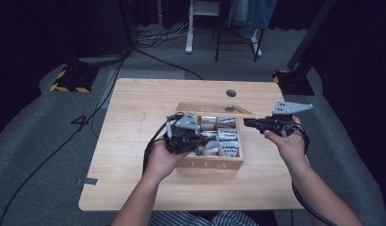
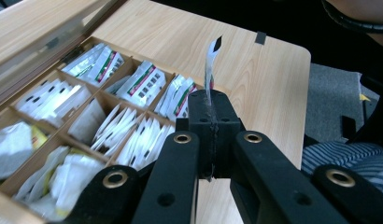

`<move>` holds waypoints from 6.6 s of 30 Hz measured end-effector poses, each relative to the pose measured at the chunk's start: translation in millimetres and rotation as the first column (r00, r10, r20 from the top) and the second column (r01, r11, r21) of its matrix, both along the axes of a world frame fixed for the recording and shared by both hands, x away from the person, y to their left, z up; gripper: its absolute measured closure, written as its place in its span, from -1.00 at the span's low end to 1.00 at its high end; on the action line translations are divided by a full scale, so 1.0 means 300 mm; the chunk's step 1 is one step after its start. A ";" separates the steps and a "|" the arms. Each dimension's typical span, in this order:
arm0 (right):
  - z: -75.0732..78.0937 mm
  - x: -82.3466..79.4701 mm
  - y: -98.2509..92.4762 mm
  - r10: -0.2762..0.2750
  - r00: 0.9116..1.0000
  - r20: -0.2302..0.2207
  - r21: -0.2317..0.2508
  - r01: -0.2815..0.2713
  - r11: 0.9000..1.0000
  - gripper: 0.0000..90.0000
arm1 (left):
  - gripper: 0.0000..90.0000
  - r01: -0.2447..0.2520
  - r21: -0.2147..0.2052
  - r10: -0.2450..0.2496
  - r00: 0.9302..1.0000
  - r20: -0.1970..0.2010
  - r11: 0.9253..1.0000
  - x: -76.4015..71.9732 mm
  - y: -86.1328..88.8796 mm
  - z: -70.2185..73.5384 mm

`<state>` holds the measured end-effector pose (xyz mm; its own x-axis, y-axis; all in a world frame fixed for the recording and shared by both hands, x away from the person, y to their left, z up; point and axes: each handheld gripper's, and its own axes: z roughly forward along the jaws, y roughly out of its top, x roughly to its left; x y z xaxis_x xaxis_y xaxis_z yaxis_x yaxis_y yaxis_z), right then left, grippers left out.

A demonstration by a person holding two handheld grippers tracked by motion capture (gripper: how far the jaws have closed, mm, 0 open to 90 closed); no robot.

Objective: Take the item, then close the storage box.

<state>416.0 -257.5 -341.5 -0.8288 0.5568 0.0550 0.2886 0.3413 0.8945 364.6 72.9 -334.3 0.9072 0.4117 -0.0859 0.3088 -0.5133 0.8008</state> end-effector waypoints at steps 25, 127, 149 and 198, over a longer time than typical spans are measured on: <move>-0.009 0.000 0.005 0.002 1.000 -0.007 0.000 -0.002 1.000 1.00 | 1.00 -0.163 0.021 0.164 0.987 -0.004 0.986 -0.045 0.249 0.009; -0.012 0.009 0.002 -0.003 1.000 -0.019 -0.016 0.003 1.000 1.00 | -0.09 -0.517 0.126 0.526 0.849 -0.054 0.847 0.078 0.458 -0.163; 0.000 -0.008 -0.003 0.003 1.000 -0.020 -0.023 -0.004 1.000 1.00 | -0.10 -0.355 0.085 0.356 0.935 0.010 0.931 -0.196 0.374 -0.270; -0.128 -0.106 -0.004 0.016 0.992 -0.128 -0.147 -0.035 0.989 1.00 | -0.16 -0.295 0.234 0.330 0.936 -0.123 0.926 -0.167 0.312 -0.517</move>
<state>384.3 -258.8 -380.0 -0.8347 0.5451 0.0782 0.3851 0.4764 0.7904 314.4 166.4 -489.4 0.7110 0.6963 -0.0982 0.5940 -0.5201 0.6137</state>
